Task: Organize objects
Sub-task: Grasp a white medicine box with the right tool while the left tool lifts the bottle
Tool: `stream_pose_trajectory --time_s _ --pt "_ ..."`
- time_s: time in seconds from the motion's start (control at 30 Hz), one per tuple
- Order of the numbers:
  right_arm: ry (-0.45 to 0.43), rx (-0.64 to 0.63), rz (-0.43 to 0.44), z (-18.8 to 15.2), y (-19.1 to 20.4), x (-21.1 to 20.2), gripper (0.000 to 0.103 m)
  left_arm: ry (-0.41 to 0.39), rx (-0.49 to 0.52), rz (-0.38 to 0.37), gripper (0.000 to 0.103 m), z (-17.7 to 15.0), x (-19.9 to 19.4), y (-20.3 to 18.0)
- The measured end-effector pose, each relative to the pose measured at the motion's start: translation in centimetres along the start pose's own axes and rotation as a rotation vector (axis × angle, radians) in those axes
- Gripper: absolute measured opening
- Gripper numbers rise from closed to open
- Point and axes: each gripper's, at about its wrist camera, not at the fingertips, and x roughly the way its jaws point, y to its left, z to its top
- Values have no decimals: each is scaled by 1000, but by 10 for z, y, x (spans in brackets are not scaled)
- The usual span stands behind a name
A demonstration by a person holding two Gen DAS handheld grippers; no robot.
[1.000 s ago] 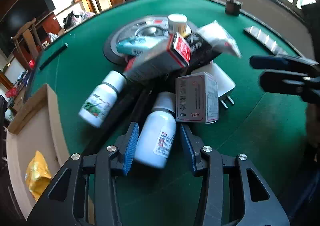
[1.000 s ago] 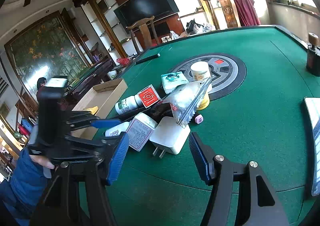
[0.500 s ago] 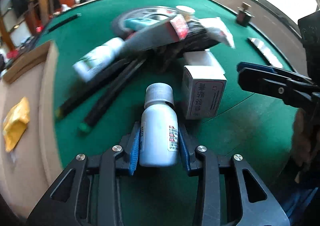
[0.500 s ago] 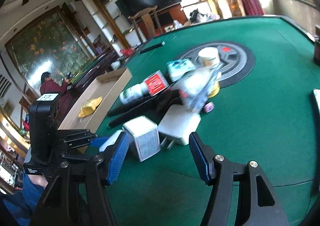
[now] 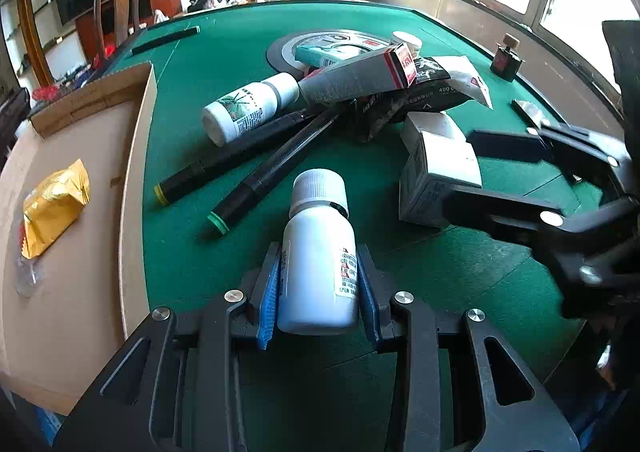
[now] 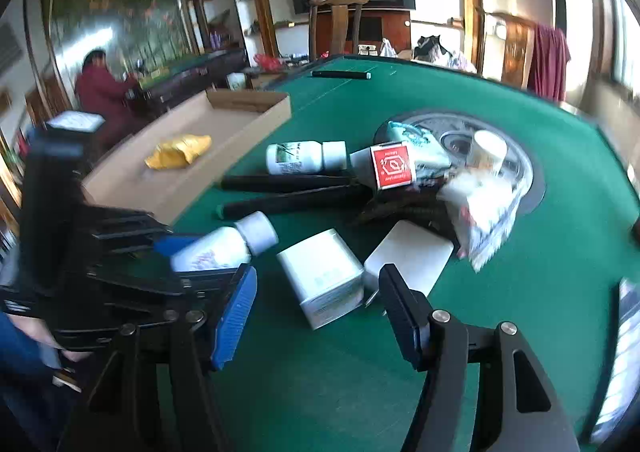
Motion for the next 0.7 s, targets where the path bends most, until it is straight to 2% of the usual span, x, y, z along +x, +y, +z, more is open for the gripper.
stream_pose_trajectory --time_s 0.1,0.13,0.17,0.2,0.3,0.37,0.43,0.7 --pt "15 -55 -19 5 0 13 63 0 1 6 34 1 1 0" --pt "23 -72 -9 6 1 18 55 0 -3 7 35 1 1 0" --pt "33 -89 14 7 3 22 36 0 -8 13 35 2 1 1" --pt "40 -98 23 7 5 25 34 1 -10 21 35 3 2 1" --pt "23 -75 29 5 2 26 34 6 -13 34 46 7 6 -2" --pt "2 -45 34 6 -5 21 34 7 -11 48 46 9 8 -5" --pt "-15 -18 45 8 -9 18 34 2 -19 48 34 10 8 -5" --pt "-47 42 74 12 -17 13 34 -28 -51 36 34 9 3 -7"
